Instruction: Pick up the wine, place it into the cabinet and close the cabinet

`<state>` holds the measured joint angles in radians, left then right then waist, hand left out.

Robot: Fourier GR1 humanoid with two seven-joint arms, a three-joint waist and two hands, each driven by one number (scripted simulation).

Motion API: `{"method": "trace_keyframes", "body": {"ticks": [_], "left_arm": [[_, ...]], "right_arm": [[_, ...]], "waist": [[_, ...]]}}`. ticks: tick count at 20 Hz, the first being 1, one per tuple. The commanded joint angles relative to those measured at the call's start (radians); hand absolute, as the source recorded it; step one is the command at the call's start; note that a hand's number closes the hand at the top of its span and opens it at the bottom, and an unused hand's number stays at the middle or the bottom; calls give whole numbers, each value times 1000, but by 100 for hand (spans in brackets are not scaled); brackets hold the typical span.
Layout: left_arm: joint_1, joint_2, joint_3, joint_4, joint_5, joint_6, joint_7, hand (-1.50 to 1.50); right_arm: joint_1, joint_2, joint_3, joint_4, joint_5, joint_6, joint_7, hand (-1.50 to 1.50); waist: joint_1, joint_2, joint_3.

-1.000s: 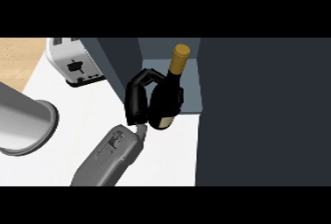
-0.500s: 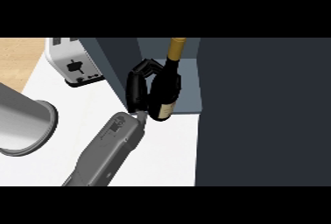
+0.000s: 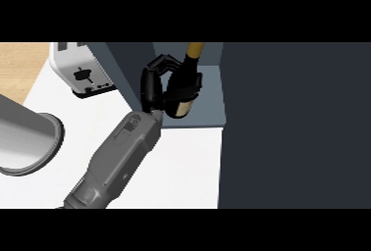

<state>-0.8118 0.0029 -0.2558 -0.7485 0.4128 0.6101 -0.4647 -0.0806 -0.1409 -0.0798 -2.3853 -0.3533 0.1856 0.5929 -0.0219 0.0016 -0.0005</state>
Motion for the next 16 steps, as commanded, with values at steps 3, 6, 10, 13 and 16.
{"method": "trace_keyframes", "body": {"ticks": [3, 6, 10, 13, 16], "left_arm": [[-118, -3, 81, 181, 0, -5, -145, 150], [-149, -3, 99, 237, 14, 9, -166, 150], [-236, 5, 148, 298, -1, 2, -141, 150], [-223, 40, 186, 348, 20, -90, -159, 150], [-273, -2, 228, 396, 58, -39, -164, 150]], "right_arm": [[-15, -10, -25, -63, -47, -12, 18, -150], [31, -16, -48, -79, -87, 14, -4, -150], [56, 10, 20, -156, -38, -12, 32, -150], [81, 18, 30, -89, -2, 30, -31, -150], [48, 12, 25, -112, -29, 1, -2, -150]], "waist": [[-10, 5, 0], [-15, 5, 0], [-13, 3, 0], [-7, 5, 0], [-20, 7, 0]]}}
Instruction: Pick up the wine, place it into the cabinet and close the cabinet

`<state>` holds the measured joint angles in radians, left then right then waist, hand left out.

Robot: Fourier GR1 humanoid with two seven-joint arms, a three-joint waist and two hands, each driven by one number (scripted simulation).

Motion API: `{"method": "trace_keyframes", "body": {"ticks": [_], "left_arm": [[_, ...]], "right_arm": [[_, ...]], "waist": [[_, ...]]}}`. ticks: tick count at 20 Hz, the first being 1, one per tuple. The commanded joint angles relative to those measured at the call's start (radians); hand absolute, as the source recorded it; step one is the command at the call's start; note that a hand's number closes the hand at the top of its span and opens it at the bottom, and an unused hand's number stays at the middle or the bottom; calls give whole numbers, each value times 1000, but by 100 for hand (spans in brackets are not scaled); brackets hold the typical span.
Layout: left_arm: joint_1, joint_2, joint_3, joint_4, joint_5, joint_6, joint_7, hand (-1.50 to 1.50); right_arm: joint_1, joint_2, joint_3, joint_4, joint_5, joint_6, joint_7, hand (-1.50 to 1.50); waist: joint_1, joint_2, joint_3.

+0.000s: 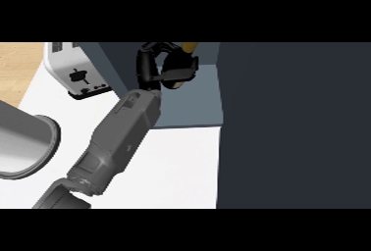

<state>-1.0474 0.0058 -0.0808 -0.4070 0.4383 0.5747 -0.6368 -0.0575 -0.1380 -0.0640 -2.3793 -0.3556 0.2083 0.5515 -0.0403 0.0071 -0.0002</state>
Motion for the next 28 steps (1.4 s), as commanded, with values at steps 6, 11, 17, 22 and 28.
{"method": "trace_keyframes", "body": {"ticks": [6, 11, 17, 22, 28], "left_arm": [[-32, -6, 99, 112, 119, -73, -56, 150], [-43, -6, 129, 161, 119, -98, -106, 150], [-46, 20, 124, 217, 111, -133, -124, 150], [-69, 39, 120, 265, 90, -92, -113, -150], [-45, -6, 115, 288, 67, -24, -165, -150]], "right_arm": [[40, 11, 35, -105, -17, -8, 19, -150], [3, 19, 64, -84, 25, -30, 14, -150], [5, -4, 22, -42, 2, -1, -26, -150], [42, 13, 59, -67, -7, -6, -20, -150], [5, -12, 30, -74, -31, -16, -2, -150]], "waist": [[-19, 6, -1], [-9, 7, -1], [-15, 12, 0], [-29, 15, 0], [-25, 13, -1]]}}
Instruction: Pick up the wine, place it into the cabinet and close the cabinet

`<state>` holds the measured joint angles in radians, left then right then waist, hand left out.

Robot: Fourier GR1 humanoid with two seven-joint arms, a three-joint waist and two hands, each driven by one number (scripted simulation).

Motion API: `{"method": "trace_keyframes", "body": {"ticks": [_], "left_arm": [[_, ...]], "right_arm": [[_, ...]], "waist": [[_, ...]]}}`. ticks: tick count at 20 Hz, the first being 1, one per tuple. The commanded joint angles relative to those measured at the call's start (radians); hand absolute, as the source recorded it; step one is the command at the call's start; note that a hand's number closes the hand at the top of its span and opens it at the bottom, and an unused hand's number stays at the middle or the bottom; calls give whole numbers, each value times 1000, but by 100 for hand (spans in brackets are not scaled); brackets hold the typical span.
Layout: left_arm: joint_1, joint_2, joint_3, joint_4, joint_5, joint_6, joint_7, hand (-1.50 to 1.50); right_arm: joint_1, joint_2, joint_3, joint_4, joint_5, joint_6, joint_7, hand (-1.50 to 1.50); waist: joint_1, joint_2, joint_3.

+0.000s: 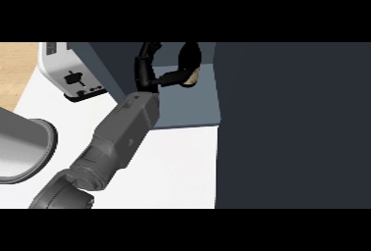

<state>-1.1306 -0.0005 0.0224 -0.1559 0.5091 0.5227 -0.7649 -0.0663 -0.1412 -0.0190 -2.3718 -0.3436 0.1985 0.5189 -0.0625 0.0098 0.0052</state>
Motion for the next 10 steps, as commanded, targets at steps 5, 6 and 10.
{"method": "trace_keyframes", "body": {"ticks": [5, 6, 10], "left_arm": [[64, 35, -6, 69, -31, -7, -33, -150], [59, 29, -11, 70, -40, 3, -36, -150], [53, 9, 6, 68, -32, 46, -51, -150]], "right_arm": [[41, -17, -22, -61, -45, 27, 3, -150], [-11, 16, 12, -51, 9, -31, 19, -150], [-29, -11, 4, -58, -14, -28, 51, -150]], "waist": [[-10, 15, -6], [0, 14, -7], [-5, 15, -7]]}}
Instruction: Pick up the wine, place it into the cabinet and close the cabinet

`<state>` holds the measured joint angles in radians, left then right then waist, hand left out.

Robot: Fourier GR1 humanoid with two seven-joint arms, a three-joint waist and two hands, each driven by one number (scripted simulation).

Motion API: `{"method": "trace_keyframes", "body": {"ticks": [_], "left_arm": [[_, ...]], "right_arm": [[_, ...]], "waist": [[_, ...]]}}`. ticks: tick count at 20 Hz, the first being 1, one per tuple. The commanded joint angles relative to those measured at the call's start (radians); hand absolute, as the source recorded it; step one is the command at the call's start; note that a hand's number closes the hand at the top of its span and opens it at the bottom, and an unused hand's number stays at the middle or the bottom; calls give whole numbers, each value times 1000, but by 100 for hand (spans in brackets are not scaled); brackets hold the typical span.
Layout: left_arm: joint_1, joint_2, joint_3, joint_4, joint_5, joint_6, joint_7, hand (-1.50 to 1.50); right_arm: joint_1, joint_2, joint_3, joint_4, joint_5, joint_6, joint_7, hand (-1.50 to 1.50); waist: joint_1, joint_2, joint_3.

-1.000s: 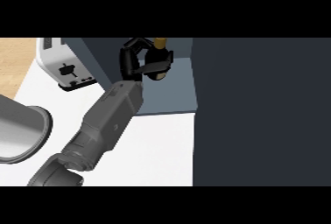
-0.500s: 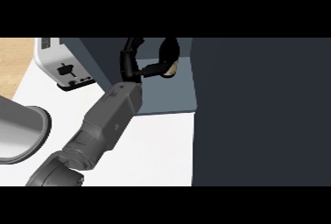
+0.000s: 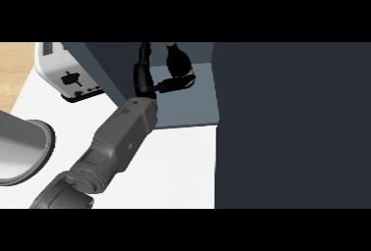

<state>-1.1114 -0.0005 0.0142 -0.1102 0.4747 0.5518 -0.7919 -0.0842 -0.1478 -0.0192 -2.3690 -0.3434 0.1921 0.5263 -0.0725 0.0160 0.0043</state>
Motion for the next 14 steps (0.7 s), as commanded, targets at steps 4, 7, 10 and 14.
{"method": "trace_keyframes", "body": {"ticks": [4, 7, 10, 14], "left_arm": [[59, 12, 36, 0, 14, -16, -60, -150], [78, 61, 29, 4, 3, -81, -64, -150], [69, 0, 34, 7, 4, -44, -80, -150], [91, 19, 34, -13, -2, -145, -110, -150]], "right_arm": [[-56, -9, -14, -46, -5, -48, 53, -150], [14, -4, 8, -57, -24, -3, 15, -150], [13, -2, 13, -110, -36, -41, 70, -150], [-39, 2, 34, -36, 8, -35, 35, -150]], "waist": [[19, 5, -6], [14, 5, -6], [6, 3, -6], [20, 5, -6]]}}
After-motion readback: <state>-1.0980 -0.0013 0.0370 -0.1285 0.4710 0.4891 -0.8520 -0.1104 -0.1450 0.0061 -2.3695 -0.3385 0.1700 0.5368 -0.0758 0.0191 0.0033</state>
